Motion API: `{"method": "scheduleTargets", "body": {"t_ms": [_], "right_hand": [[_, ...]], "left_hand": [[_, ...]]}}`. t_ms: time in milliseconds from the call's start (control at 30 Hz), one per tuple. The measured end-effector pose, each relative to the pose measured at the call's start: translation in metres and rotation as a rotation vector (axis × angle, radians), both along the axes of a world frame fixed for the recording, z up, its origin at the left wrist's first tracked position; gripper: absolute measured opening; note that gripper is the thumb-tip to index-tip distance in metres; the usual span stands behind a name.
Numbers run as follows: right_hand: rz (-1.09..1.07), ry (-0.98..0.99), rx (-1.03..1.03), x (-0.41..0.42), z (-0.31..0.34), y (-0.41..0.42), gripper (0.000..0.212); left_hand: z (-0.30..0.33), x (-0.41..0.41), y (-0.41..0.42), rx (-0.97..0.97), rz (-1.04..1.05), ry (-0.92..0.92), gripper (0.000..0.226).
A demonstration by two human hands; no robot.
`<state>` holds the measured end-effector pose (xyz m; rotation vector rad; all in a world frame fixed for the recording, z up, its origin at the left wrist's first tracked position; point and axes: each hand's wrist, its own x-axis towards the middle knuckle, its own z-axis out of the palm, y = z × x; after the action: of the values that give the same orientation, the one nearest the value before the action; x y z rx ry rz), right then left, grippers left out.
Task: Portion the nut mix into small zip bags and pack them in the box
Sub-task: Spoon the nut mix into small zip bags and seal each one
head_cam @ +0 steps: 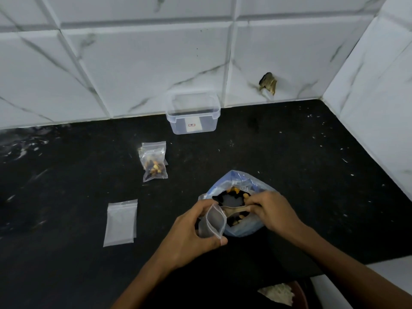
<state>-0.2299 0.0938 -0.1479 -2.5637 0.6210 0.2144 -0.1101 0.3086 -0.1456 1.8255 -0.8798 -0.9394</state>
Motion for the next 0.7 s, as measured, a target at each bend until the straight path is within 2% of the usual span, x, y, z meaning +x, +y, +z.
{"method": "scheduleTargets", "body": {"t_ms": [133, 300, 400, 533, 700], "right_hand": [[-0.111, 0.051, 0.179, -0.006, 0.017, -0.014, 0.012], [-0.387, 0.075, 0.573, -0.011, 0.038, -0.028, 0.012], [-0.480, 0.071, 0.681, -0.014, 0.052, -0.031, 0.013], [-0.455, 0.017, 0.668, -0.010, 0.082, -0.030, 0.014], [-0.340, -0.130, 0.499, -0.001, 0.122, -0.015, 0.013]], "left_hand": [[0.004, 0.002, -0.001, 0.005, 0.023, -0.014, 0.067], [0.008, 0.005, -0.002, 0.012, 0.011, -0.027, 0.064], [0.012, 0.006, -0.004, 0.013, 0.036, -0.061, 0.064], [0.017, 0.007, -0.014, 0.017, 0.098, -0.133, 0.065], [0.027, 0.006, -0.031, -0.004, 0.165, -0.200, 0.059]]}}
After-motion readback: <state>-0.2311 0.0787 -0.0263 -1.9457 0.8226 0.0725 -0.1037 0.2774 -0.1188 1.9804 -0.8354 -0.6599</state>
